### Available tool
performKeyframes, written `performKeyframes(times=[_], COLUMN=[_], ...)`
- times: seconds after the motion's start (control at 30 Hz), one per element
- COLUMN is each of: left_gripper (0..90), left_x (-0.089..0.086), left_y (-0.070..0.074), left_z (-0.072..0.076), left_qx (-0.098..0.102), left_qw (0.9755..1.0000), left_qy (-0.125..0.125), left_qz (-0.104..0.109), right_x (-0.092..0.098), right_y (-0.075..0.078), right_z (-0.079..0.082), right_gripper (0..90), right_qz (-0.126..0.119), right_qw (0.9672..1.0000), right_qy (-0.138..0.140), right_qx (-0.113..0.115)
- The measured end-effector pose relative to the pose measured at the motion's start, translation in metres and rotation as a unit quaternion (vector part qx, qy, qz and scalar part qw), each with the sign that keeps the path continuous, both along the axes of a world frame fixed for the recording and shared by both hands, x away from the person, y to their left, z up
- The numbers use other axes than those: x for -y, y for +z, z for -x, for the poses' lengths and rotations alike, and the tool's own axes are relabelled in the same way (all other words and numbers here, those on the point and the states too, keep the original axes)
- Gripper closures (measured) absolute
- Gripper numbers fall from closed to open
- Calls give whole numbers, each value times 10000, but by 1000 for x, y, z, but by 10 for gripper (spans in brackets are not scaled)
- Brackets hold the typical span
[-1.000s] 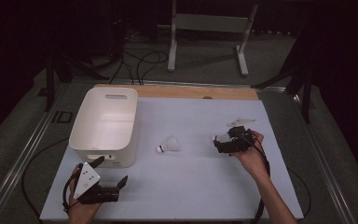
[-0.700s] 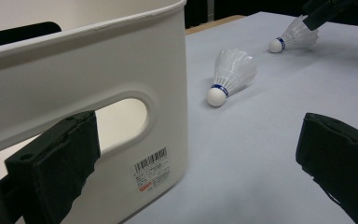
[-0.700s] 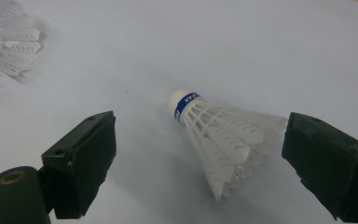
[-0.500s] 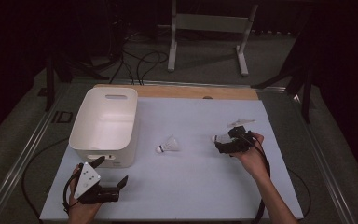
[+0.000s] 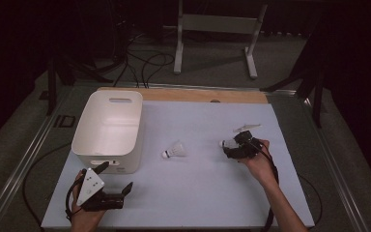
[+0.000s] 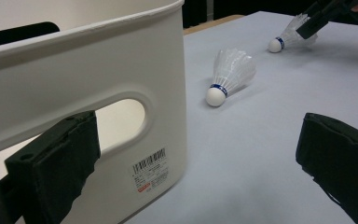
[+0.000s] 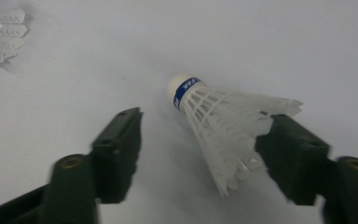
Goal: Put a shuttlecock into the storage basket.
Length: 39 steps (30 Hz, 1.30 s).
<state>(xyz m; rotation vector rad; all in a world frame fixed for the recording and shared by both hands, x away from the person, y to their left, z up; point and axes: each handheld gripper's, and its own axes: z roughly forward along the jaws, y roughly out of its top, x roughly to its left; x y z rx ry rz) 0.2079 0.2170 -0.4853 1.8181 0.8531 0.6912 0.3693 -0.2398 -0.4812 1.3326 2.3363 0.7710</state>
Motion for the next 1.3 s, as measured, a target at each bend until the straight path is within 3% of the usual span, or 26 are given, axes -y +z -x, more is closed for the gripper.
performKeyframes(times=[0.4,0.7,1.3], left_gripper=[3,4,3], left_x=[0,0,0], left_y=[0,0,0], left_z=[0,0,0], left_qx=[4,6,13], left_qw=[10000,10000,10000], left_qy=[-1,1,7], left_qz=[-2,2,16], right_x=[-15,-19,-26], right_y=[2,3,11], right_z=[-1,-2,0], right_gripper=[769,880,890], right_qz=[141,181,250], right_qw=[9991,9987,9977], right_qy=[336,417,533], right_qx=[215,231,335])
